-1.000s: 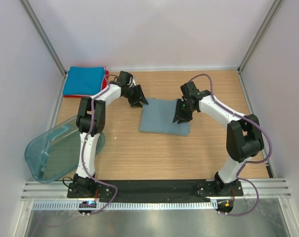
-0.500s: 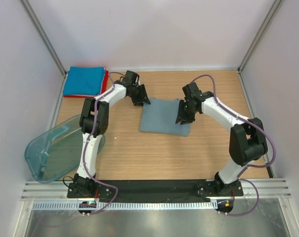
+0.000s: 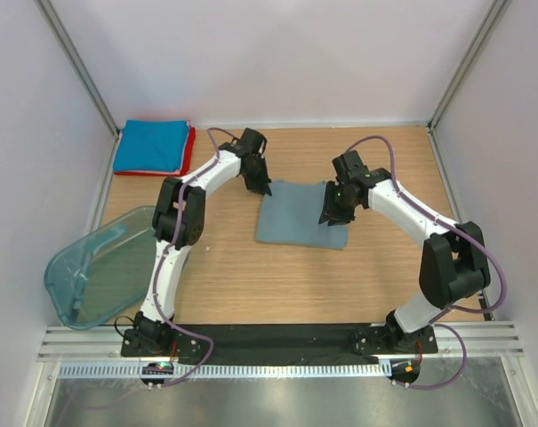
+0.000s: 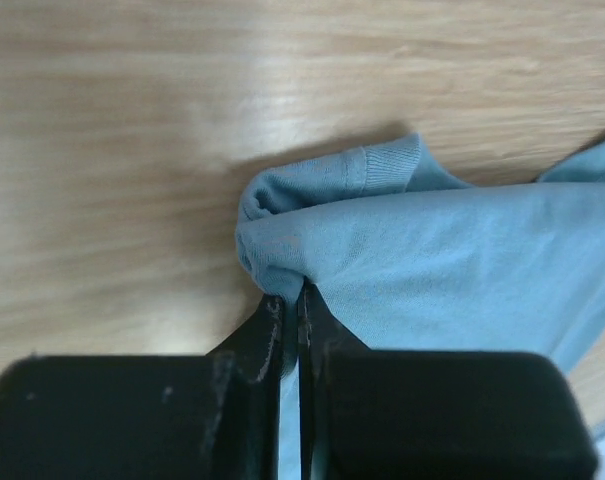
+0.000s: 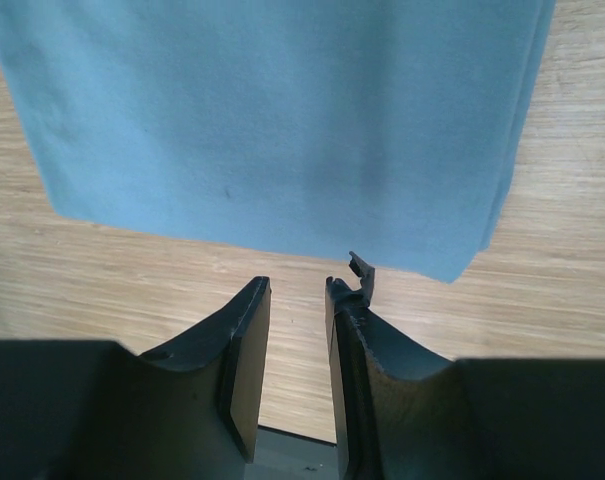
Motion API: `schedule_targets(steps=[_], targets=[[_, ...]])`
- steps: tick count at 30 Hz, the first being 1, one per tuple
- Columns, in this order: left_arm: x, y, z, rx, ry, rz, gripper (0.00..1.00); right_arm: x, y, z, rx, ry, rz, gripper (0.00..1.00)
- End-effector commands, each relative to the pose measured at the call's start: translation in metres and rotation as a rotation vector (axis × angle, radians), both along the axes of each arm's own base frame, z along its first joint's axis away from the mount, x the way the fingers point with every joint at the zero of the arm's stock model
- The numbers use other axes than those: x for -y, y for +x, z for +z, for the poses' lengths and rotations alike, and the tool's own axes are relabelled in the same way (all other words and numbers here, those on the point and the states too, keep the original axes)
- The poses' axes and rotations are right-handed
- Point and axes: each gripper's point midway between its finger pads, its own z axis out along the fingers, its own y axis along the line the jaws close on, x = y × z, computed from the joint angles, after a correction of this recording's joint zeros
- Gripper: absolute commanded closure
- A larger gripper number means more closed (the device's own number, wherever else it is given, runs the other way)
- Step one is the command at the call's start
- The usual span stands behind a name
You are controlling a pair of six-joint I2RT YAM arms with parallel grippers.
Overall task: Fold and stack the t-shirts
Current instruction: Neatly place the folded tshirt to the corner
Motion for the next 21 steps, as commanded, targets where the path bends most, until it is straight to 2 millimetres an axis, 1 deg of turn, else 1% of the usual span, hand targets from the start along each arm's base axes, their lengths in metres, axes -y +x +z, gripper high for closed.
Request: schedule_targets(steps=[1,2,3,4,6,7,8,12,13,14,17,18,20,21], targets=[[-0.015,-0.012,0.042,0.029,0.163,0.050,1.00,0.003,0.001,0.023,0.078,0.012,-0.013,0.64],[-0.020,-0.019,0.047,0.017,0.197,0.059,1.00,0.005,-0.001,0.022,0.081,0.007,-0.019,0.64],[-0.020,-0.020,0.064,0.048,0.196,0.065,1.00,0.006,-0.002,0.022,0.084,0.003,-0.024,0.64],[-0.020,-0.022,0.069,0.066,0.222,0.075,1.00,0.008,-0.003,0.025,0.098,0.003,-0.026,0.64],[-0.027,-0.026,0.081,0.086,0.262,0.111,1.00,0.012,-0.007,0.021,0.092,-0.011,-0.035,0.64],[-0.025,-0.029,0.082,0.092,0.276,0.114,1.00,0.013,-0.008,0.019,0.090,-0.014,-0.038,0.64],[-0.028,-0.029,0.083,0.096,0.294,0.123,1.00,0.015,-0.011,0.016,0.083,-0.019,-0.040,0.65],[-0.027,-0.035,0.075,0.070,0.317,0.113,1.00,0.018,-0.015,0.015,0.081,-0.026,-0.043,0.65],[-0.027,-0.036,0.076,0.072,0.317,0.109,1.00,0.018,-0.015,0.015,0.081,-0.027,-0.046,0.65],[-0.027,-0.034,0.077,0.080,0.318,0.110,1.00,0.019,-0.014,0.017,0.083,-0.028,-0.049,0.65],[-0.031,-0.025,0.088,0.133,0.343,0.079,1.00,0.020,-0.012,0.021,0.094,-0.037,-0.046,0.65],[-0.031,-0.018,0.101,0.179,0.355,0.042,1.00,0.020,-0.012,0.022,0.094,-0.040,-0.045,0.65],[-0.037,-0.010,0.109,0.212,0.381,0.005,1.00,0.020,-0.010,0.024,0.101,-0.042,-0.046,0.65],[-0.046,-0.006,0.110,0.213,0.404,-0.005,1.00,0.020,-0.009,0.025,0.110,-0.039,-0.047,0.65]])
